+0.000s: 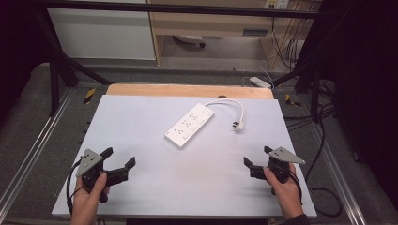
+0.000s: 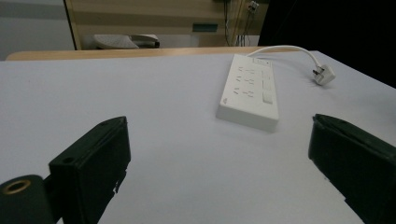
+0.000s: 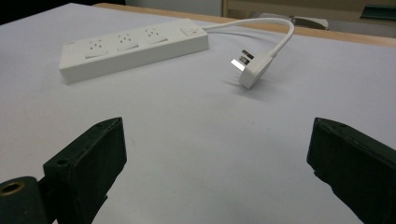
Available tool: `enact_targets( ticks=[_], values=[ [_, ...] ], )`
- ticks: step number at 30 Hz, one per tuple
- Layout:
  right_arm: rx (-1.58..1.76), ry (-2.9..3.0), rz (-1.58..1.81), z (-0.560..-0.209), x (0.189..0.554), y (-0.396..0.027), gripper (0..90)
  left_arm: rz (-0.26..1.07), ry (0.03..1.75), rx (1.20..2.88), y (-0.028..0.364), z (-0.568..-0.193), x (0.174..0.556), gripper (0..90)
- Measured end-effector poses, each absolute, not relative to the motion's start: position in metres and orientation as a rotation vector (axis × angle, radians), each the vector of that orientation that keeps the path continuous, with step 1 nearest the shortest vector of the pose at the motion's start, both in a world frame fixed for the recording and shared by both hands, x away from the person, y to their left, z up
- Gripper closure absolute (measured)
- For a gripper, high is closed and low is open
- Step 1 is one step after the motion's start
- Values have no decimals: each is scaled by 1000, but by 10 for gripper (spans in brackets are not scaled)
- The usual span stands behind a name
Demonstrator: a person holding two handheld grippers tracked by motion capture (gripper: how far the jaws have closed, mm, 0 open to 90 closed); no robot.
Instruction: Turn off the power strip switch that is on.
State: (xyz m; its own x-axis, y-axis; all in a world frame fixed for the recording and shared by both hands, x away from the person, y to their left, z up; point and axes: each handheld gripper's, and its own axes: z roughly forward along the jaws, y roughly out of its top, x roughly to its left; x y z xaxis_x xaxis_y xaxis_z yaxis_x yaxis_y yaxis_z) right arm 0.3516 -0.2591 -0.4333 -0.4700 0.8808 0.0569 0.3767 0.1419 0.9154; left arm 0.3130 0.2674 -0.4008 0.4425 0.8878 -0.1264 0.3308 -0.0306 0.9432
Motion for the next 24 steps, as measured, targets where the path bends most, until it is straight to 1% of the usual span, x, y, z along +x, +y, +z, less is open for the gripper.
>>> enact_targets(
  ticks=[8,24],
  values=[
    [1213,1916,1321,-432,351,-260,58,646,1080,1605,265,-401,313,57],
    [1190,1884,1377,-420,346,-258,38,644,1082,1615,261,-404,314,55]
  ],
)
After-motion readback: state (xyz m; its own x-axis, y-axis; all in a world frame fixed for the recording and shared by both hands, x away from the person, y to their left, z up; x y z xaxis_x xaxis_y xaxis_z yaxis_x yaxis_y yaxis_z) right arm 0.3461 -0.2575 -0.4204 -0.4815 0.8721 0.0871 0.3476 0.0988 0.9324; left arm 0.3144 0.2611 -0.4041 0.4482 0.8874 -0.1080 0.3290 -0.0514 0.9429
